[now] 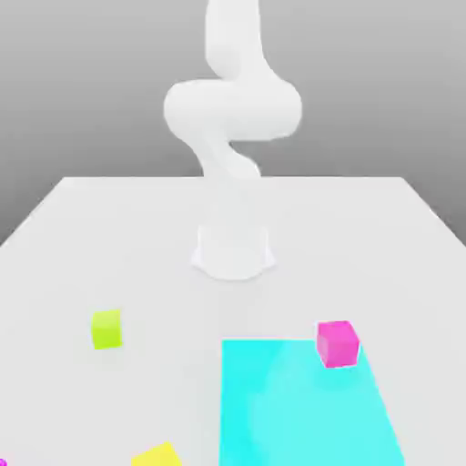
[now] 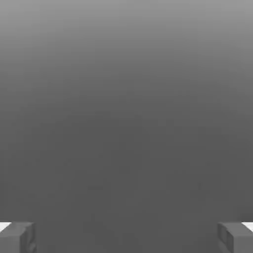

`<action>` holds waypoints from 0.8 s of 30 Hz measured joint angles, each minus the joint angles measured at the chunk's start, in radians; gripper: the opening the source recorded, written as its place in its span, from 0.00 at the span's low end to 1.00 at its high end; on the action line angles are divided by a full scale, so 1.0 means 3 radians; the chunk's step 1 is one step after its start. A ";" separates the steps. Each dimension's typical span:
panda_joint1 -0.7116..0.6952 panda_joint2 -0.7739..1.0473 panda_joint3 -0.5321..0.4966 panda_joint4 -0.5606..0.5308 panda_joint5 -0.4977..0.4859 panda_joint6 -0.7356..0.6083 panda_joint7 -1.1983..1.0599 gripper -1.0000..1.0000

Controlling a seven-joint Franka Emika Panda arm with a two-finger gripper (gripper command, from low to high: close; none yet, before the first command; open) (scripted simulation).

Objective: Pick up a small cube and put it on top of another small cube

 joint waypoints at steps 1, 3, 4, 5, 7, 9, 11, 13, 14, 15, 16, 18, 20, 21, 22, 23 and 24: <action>-0.0014 0.0106 -0.0090 -0.0099 -0.0040 0.0089 -0.0108 0.50; -0.0050 0.0314 -0.0264 -0.0292 -0.0108 0.0261 -0.0329 0.50; -0.0071 0.0416 -0.0351 -0.0386 -0.0139 0.0346 -0.0440 0.50; -0.0086 0.0517 -0.0443 -0.0481 -0.0175 0.0430 -0.0546 0.50; -0.0131 0.0719 -0.0619 -0.0670 -0.0232 0.0597 -0.0772 0.50; -0.0181 0.0927 -0.0798 -0.0862 -0.0284 0.0769 -0.1006 0.50; -0.0235 0.1144 -0.0982 -0.1059 -0.0331 0.0946 -0.1254 0.50; -0.0292 0.1381 -0.1178 -0.1265 -0.0374 0.1136 -0.1521 0.50; -0.0320 0.1510 -0.1283 -0.1372 -0.0392 0.1238 -0.1665 0.50; -0.0354 0.1650 -0.1385 -0.1482 -0.0401 0.1346 -0.1824 0.50; -0.0384 0.1804 -0.1496 -0.1597 -0.0399 0.1463 -0.2000 0.50; -0.0453 0.2177 -0.1663 -0.1814 -0.0237 0.1736 -0.2468 0.50; -0.0518 0.2447 -0.1599 -0.1859 0.0161 0.1924 -0.2879 0.50; -0.0565 0.2555 -0.1494 -0.1850 0.0403 0.1996 -0.3075 0.50; -0.0661 0.2654 -0.1339 -0.1832 0.0636 0.2061 -0.3255 0.50; -0.0755 0.2750 -0.1189 -0.1808 0.0879 0.2123 -0.3437 0.50; -0.0900 0.2840 -0.0998 -0.1783 0.1080 0.2183 -0.3589 0.50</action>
